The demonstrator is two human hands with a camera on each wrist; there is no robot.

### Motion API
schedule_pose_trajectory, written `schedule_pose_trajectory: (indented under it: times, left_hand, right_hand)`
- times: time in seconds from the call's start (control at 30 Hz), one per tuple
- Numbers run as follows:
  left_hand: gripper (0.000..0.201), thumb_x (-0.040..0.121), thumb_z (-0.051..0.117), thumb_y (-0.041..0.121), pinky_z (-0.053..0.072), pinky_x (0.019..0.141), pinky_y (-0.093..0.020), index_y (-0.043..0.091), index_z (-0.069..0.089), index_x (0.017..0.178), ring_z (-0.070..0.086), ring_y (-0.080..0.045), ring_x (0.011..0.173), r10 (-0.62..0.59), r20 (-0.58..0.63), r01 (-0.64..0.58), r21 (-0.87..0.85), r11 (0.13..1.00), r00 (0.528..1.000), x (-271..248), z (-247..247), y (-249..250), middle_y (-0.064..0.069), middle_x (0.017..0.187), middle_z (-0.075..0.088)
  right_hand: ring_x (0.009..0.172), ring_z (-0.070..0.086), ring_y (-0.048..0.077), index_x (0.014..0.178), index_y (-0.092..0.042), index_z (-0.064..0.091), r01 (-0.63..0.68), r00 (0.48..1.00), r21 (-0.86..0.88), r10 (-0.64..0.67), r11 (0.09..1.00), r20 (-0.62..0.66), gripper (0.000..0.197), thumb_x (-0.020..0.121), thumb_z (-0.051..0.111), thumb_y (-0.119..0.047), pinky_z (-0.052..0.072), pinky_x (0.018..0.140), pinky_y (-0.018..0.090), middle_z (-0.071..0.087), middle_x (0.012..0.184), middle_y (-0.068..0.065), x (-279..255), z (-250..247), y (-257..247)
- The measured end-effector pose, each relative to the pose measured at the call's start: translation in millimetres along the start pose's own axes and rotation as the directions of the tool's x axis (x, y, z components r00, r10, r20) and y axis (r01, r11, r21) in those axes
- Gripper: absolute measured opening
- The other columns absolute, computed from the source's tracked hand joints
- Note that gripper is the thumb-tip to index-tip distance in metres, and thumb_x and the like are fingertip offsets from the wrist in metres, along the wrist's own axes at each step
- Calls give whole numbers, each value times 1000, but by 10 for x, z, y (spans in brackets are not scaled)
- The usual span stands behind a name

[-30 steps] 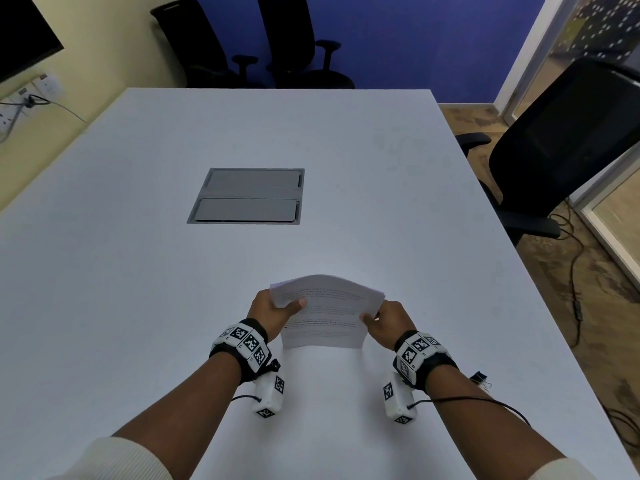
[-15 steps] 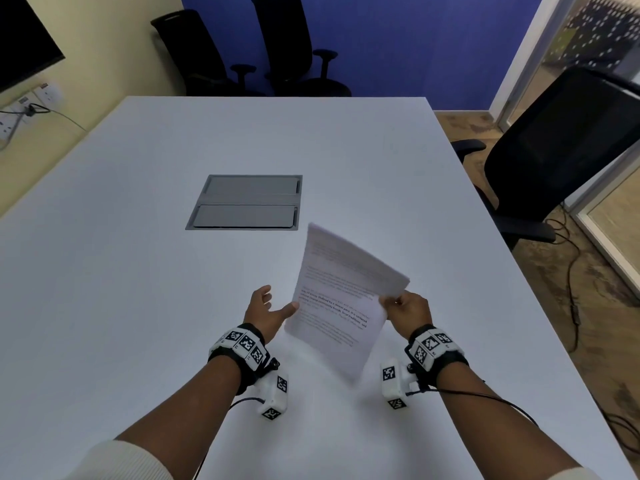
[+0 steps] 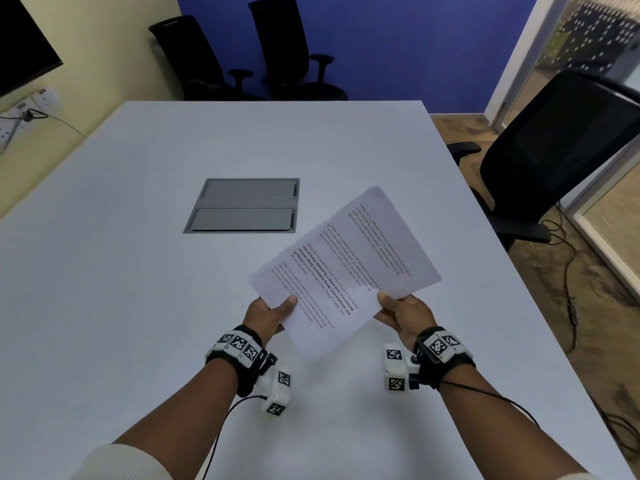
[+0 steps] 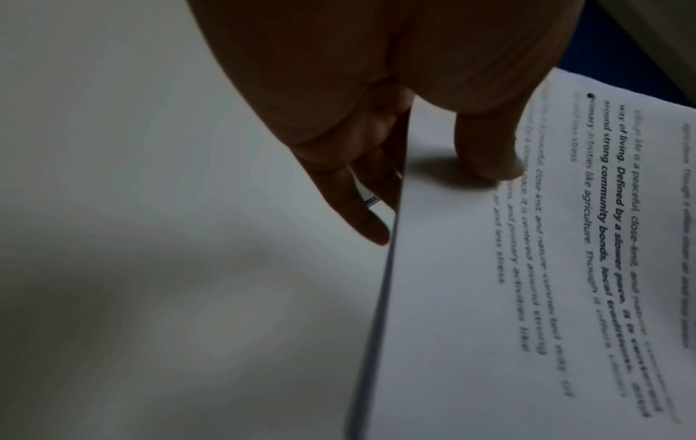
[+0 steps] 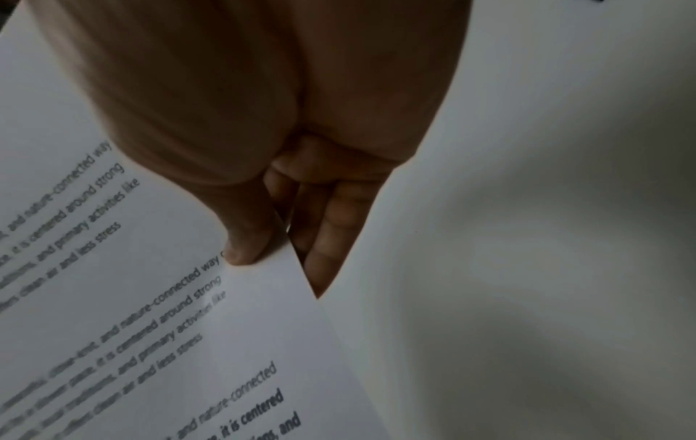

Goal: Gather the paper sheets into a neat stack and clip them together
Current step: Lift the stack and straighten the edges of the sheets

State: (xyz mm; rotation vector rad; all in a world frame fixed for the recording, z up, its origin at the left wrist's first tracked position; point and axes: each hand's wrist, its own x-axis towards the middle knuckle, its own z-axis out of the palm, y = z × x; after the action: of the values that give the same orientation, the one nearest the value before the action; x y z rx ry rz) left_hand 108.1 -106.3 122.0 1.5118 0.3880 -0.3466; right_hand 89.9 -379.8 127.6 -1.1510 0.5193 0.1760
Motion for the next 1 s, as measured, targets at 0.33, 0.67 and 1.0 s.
schedule_pose_trajectory:
  times: [0.33, 0.67, 1.0]
  left_hand:
    - [8, 88, 66, 17, 56, 84, -42, 15, 66, 96, 68, -19, 81, 153, -125, -140, 103, 985, 980, 25, -100, 63, -11, 100, 71]
    - [13, 78, 77, 17, 53, 78, -34, 18, 70, 89, 65, -24, 85, 186, -131, -149, 250, 957, 974, 14, -167, -84, -7, 90, 71]
    - [17, 73, 80, 21, 45, 60, -21, 17, 73, 87, 66, -21, 78, 143, -161, -65, 412, 909, 977, -15, -303, -254, -2, 83, 73]
  right_hand:
    - [96, 64, 24, 126, -5, 53, 79, 989, -6, -79, 997, -127, 51, 78, 68, 3, 58, 78, 31, 62, 118, 15, 36, -216, 58]
    - [90, 65, 25, 105, -12, 68, 122, 970, -553, -217, 824, -109, 29, 77, 69, -2, 52, 79, 29, 69, 103, 11, 29, -284, 215]
    - [86, 58, 18, 99, -14, 66, 45, 983, -760, -164, 648, -81, 29, 73, 72, -4, 45, 76, 24, 63, 91, 3, -21, -257, 410]
